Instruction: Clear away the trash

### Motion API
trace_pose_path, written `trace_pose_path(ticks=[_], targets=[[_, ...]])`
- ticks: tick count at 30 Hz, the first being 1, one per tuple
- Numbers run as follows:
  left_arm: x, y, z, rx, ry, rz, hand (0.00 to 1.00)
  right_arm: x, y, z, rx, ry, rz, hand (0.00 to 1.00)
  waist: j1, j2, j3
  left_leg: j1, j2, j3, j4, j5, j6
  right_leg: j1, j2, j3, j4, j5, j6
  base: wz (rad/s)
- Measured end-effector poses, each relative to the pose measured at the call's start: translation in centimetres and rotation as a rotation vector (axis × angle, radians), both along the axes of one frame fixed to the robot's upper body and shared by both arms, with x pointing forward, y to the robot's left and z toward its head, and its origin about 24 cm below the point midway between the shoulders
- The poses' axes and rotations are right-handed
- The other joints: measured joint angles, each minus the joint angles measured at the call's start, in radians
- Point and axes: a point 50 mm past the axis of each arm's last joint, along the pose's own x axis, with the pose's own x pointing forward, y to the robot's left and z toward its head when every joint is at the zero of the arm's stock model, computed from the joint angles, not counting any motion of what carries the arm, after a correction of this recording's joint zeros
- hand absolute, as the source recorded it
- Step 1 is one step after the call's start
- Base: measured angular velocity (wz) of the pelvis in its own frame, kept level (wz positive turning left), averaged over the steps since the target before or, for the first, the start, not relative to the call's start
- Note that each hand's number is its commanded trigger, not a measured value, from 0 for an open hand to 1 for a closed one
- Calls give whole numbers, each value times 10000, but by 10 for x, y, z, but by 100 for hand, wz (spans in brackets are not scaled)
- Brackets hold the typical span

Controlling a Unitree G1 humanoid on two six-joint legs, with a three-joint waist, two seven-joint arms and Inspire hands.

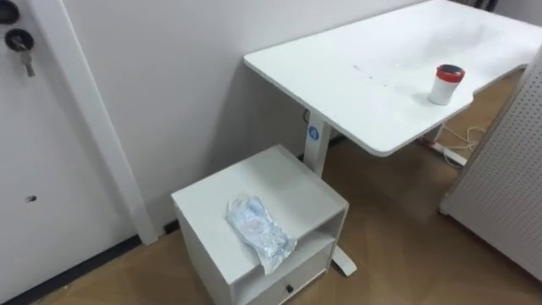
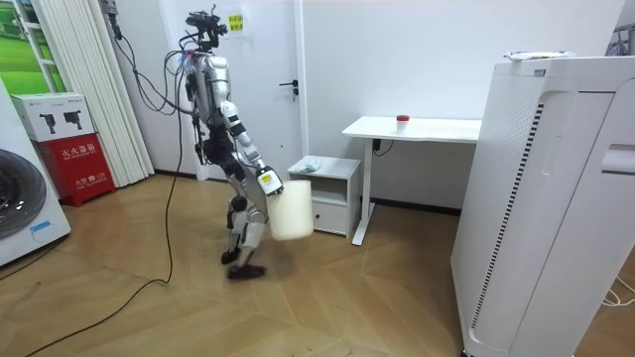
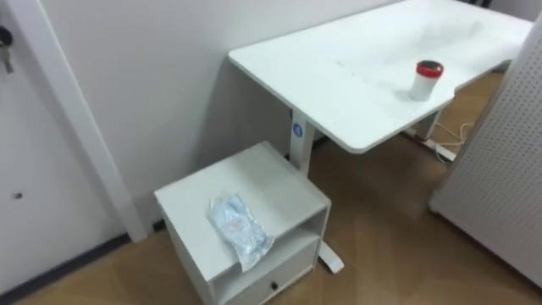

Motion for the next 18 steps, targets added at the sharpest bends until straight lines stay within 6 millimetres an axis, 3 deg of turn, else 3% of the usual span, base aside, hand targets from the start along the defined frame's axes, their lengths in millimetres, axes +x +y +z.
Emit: trace_pose_path(ticks=[1, 2, 3, 4, 9, 11, 13, 16, 18], targets=[[10, -3, 2, 86, -264, -247, 0, 1, 2, 0, 0, -84, 202, 100, -46, 5, 2, -35, 16, -169, 10, -47, -83, 30, 158, 20, -1536, 214, -28, 26], [16, -4, 4, 111, -433, -346, 0, 2, 4, -1, 11, -131, 237, 100, -88, 1, -3, -86, 19, -258, 26, -67, -120, 16, 218, 51, -2118, 507, 42, 46], [29, -9, 7, 158, -800, -548, 0, 4, 7, -1, 45, -238, 329, 100, -233, 35, -33, -238, 66, -461, 151, -126, -227, -95, 427, 143, -2425, 1224, 70, 38], [43, -14, 11, 152, -1302, -703, 0, 11, 10, -1, 77, -405, 415, 100, -241, 72, -73, -418, 150, -501, 259, -152, -315, -194, 523, 95, -2356, 1277, 12, 26], [91, -28, 31, 349, -3009, -1213, 0, 43, 18, 4, 155, -974, 1220, 100, -280, 266, 22, -1059, 241, -476, 292, -54, -486, -976, 618, 166, -2054, 1251, -180, -6], [113, -31, 43, 429, -3762, -1351, 0, 50, 17, 7, 53, -1192, 1331, 100, -314, 288, 71, -1443, 241, -472, 408, -54, -486, -1450, 586, 169, -1757, 1234, -207, 5], [144, -34, 65, 745, -4971, -1455, 0, 57, 14, 11, -148, -1429, 1595, 100, -300, 258, 177, -2082, 224, -395, 703, -55, -487, -2116, 518, 187, -1468, 1232, -211, -2], [167, -33, 86, 1323, -6121, -1534, 0, 63, 14, 14, -160, -1836, 1534, 100, -429, 247, 275, -2753, 217, -403, 1132, -57, -487, -2632, 479, 182, -1311, 1216, -239, 0], [175, -28, 95, 1728, -6508, -1417, 0, 68, 15, 17, -44, -2158, 1366, 100, -647, 222, 299, -3116, 190, -394, 1334, -67, -482, -3002, 434, 195, -1097, 1216, -244, 6]])
